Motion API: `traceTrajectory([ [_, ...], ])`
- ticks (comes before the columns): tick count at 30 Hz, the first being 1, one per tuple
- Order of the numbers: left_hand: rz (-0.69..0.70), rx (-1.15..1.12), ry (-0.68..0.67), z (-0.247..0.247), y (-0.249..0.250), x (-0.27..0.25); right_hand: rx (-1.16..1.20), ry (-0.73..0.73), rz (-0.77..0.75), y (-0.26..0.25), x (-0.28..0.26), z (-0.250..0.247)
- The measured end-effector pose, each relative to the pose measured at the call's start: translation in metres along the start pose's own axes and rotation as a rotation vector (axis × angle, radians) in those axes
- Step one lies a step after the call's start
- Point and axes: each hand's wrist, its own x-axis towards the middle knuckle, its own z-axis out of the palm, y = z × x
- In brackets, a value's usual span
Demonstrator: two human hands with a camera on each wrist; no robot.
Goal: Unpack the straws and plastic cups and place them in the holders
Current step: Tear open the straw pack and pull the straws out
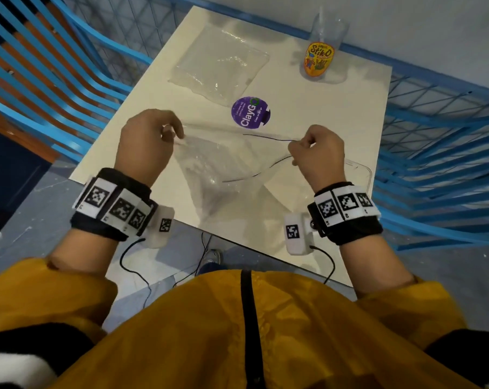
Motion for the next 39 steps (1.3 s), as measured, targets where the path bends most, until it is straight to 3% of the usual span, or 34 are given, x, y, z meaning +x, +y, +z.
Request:
traceTrajectory([
  [2,0.049,0.152,-0.060,0.003,-0.001,-0.004,0.006,0.008,0.014,-0.001,0.004,-0.006],
  [4,0.002,0.179,-0.104,0.009,0.002,-0.007,0.060,-0.006,-0.001,-0.002,0.006,-0.005],
  [7,-0.160,0.008,-0.233,0.019,0.011,-0.008,0.061,-0.114,-0.060,-0.005,0.000,0.003],
  [9,-0.220,-0.151,-0.335,0.023,0.016,-0.006,-0.134,-0.211,-0.184,-0.009,-0.007,0.006],
  [11,-0.159,-0.218,-0.426,0.025,0.020,-0.001,-0.344,-0.259,-0.296,-0.016,-0.007,0.010],
  [14,-0.056,-0.290,-0.555,0.025,0.023,0.007,-0.250,-0.374,-0.323,-0.026,0.004,0.018],
  [15,-0.036,-0.285,-0.540,0.024,0.023,0.009,-0.184,-0.434,-0.306,-0.029,0.007,0.020],
  [18,-0.119,-0.201,-0.271,0.019,0.018,0.015,-0.138,-0.487,-0.321,-0.036,0.011,0.023],
  [20,-0.185,-0.068,-0.174,0.016,0.014,0.013,-0.176,-0.508,-0.272,-0.039,0.013,0.027],
  [24,-0.293,0.248,-0.483,0.012,0.019,-0.015,0.031,-0.607,0.055,-0.038,0.015,0.038],
  [27,-0.311,0.274,-0.587,0.008,0.007,-0.038,0.109,-0.533,0.051,-0.033,0.015,0.040],
  [29,-0.403,0.094,-0.635,0.001,-0.005,-0.044,0.109,-0.560,0.045,-0.030,0.014,0.042],
  [31,-0.482,-0.195,-0.622,-0.003,-0.015,-0.044,0.310,-0.639,0.186,-0.028,0.009,0.044],
  [34,-0.514,-0.717,-0.532,-0.005,-0.018,-0.040,0.704,-0.664,0.437,-0.028,-0.001,0.051],
  [36,-0.541,-1.058,-0.450,-0.001,-0.021,-0.033,0.839,-0.642,0.551,-0.027,-0.001,0.054],
  [39,-0.566,-1.309,-0.395,0.009,-0.029,-0.025,0.990,-0.660,0.653,-0.019,0.001,0.059],
])
